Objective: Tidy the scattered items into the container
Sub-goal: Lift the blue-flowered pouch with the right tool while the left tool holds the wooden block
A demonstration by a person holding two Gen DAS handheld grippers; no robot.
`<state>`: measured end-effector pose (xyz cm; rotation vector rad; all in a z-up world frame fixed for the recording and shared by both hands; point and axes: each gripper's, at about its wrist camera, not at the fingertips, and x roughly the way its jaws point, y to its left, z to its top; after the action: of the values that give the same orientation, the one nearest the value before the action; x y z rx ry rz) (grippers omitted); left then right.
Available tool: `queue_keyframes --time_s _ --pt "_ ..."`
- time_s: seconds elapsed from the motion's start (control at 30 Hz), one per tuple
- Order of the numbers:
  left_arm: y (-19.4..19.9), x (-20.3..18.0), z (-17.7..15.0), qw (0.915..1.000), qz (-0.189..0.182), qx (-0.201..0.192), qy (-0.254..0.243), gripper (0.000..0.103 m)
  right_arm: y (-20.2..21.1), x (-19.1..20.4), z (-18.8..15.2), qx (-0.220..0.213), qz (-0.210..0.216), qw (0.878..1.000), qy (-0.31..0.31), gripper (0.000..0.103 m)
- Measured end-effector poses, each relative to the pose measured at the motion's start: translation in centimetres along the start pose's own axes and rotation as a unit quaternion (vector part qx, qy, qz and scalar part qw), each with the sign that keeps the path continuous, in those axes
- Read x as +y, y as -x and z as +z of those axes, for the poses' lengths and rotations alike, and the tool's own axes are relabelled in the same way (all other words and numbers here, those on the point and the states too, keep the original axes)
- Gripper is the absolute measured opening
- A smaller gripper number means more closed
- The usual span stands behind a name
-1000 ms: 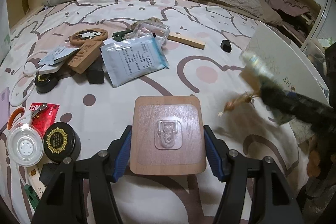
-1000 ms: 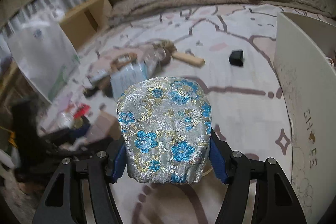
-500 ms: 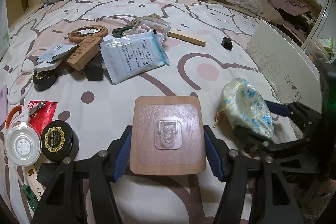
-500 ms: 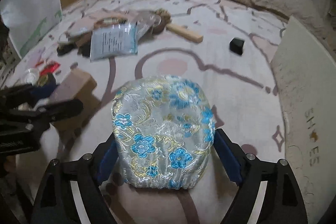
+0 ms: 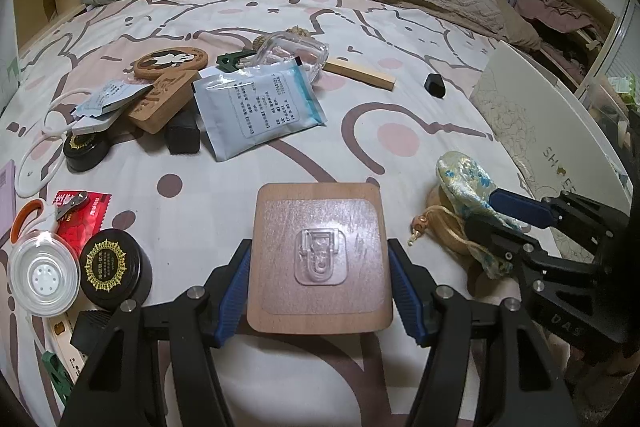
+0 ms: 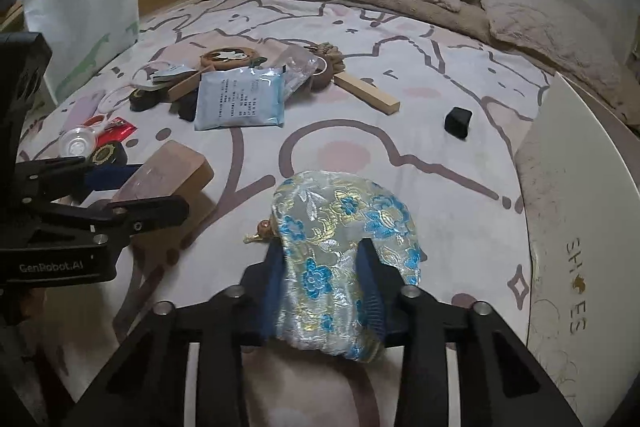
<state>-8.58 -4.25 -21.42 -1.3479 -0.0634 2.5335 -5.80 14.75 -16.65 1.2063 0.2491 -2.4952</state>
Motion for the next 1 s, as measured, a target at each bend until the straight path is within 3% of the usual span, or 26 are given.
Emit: queue_keyframes --time_s 0.1,0.27,0.3,0.4,0.47,0.63,0.7,0.73,0.77,1.0 --pt "0.0 0.0 0.0 1.0000 0.000 0.000 0.000 0.064 0.5 -0.3 0.1 -0.011 0.004 1.000 -0.006 0.023" --pt "-0.1 -0.1 -0.1 1.0000 0.000 0.002 -0.003 0.064 -0.3 -1.0 -0.2 -0.004 0.003 1.000 -0.019 0.024" --pt "-0.1 -0.2 -0.1 1.0000 -0.001 0.003 -0.003 0.064 -0.5 -1.1 -0.4 -0.004 0.001 1.000 -0.018 0.029" --pt "-0.2 -0.2 -0.2 1.0000 -0.001 0.004 -0.005 0.064 -0.7 -1.0 -0.5 -0.008 -0.048 0.999 -0.011 0.075" --pt "-0.2 -0.2 -0.2 1.0000 -0.001 0.005 -0.005 0.064 -0.7 -1.2 -0.5 -0.012 -0.065 0.998 -0.008 0.079" --pt "-0.3 -0.3 -0.2 1.0000 -0.002 0.006 -0.006 0.064 -1.5 -2.9 -0.7 0.014 -0.019 0.998 -0.055 0.079" --pt "-0.3 -0.3 -0.2 1.0000 -0.002 0.005 -0.006 0.064 -1.5 -3.4 -0.9 0.016 0.007 0.997 -0.075 0.071" --pt "-0.3 -0.3 -0.2 1.0000 -0.002 0.005 -0.006 0.064 -1.4 -3.6 -0.9 0.015 0.023 0.996 -0.081 0.056" --pt "-0.3 -0.4 -0.2 1.0000 -0.002 0.004 -0.005 0.064 -1.2 -3.5 -0.9 0.014 0.032 0.996 -0.084 0.050" --pt "0.0 -0.4 -0.2 1.0000 -0.004 0.002 -0.004 0.064 0.6 -2.9 -0.4 -0.024 0.009 0.998 -0.065 0.017"
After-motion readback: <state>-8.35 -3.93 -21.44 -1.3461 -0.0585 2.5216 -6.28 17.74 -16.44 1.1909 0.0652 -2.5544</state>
